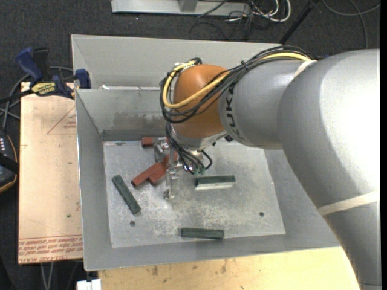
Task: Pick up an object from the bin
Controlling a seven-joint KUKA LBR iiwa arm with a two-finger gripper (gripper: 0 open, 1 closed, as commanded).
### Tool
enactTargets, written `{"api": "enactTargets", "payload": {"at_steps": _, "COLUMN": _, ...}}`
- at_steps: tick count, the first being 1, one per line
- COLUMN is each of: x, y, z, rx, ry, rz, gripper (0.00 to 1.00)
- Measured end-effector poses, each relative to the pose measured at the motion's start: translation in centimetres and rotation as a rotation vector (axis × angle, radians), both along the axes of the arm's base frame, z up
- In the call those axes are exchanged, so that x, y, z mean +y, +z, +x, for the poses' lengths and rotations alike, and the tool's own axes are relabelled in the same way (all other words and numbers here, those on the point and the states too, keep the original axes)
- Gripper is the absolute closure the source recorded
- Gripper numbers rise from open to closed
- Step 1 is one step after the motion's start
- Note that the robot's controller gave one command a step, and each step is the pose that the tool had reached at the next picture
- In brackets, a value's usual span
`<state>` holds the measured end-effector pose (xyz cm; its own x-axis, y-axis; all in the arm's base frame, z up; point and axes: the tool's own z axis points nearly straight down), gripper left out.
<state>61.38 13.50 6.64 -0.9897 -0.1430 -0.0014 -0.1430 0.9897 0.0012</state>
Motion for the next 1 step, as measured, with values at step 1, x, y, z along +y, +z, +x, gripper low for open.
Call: {"api": "enactTargets", "payload": {"at_steps": 1, "x": 0.01, "y": 0.64, "z": 0.17, "rx": -0.003, "ry": -0.001, "rz": 0.001, "gripper": 1.00}}
